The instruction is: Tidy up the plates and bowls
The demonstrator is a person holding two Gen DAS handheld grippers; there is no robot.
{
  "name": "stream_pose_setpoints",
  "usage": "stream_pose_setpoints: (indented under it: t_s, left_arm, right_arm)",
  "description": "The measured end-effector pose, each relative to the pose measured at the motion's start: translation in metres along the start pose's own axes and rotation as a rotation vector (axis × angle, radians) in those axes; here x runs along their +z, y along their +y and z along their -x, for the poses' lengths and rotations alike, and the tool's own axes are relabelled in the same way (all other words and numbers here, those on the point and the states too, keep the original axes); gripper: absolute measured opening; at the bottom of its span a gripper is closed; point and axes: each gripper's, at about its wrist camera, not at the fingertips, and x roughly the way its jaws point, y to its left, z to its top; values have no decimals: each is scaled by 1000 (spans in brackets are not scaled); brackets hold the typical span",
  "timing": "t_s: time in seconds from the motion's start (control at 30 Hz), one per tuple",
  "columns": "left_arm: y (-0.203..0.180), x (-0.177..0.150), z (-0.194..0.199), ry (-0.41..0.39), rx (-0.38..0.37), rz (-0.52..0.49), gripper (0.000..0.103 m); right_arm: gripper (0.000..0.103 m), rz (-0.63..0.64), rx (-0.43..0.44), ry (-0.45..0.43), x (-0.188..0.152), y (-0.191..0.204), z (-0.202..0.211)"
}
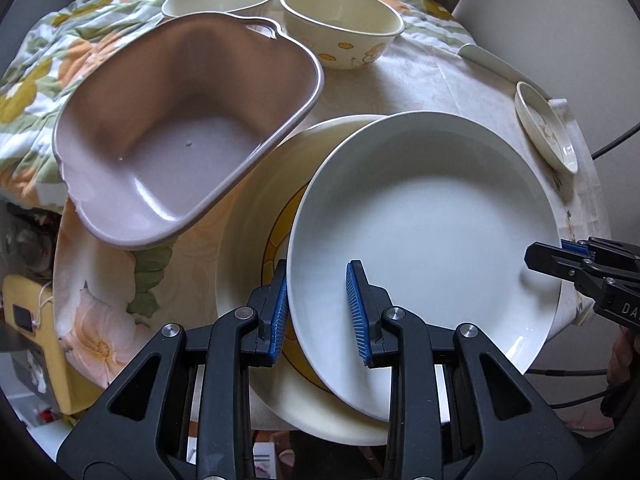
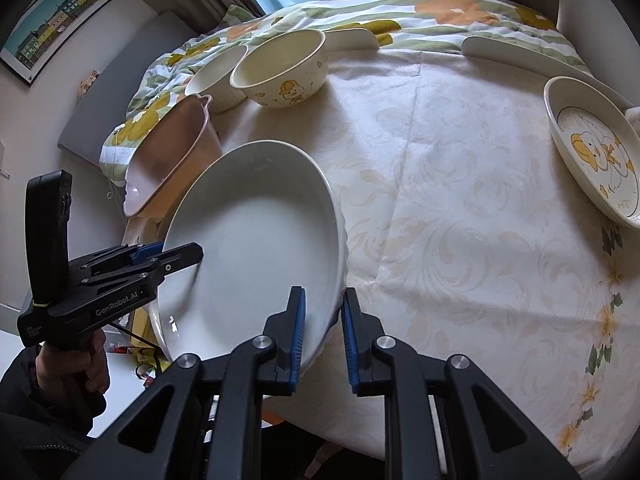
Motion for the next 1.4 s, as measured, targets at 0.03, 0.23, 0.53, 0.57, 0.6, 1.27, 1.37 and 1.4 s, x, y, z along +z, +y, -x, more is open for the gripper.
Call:
stream_pose_setpoints:
  t_s: [0.03, 0.23, 0.53, 0.57, 0.6, 1.27, 1.37, 1.4]
  left_arm:
    - [0, -1, 0, -2, 4, -2, 25]
    - [-9, 2, -3, -8, 43, -17, 25]
    - [-37, -9, 0, -62, 257, -206, 25]
    - [-37, -10, 1, -66, 267, -211, 25]
    - [-37, -11, 2, -71, 277, -215, 25]
    - [-39, -11, 9, -104, 360, -229, 25]
    - [-37, -11, 11, -109, 366, -224, 25]
    - [-36, -11, 11, -109, 364, -222, 25]
  right_arm:
    - [17, 2, 1, -1, 0, 0, 0]
    - [17, 26, -6, 0, 2, 0, -1]
    - [17, 134, -93, 20, 7, 14, -8]
    - [17, 139, -96, 21, 8, 15, -9]
    - [17, 141, -95, 23, 8, 15, -10]
    - [17, 282, -246, 22, 9, 39, -23]
    - [17, 283, -249, 20, 9, 40, -24]
    - [17, 284, -251, 18, 9, 40, -24]
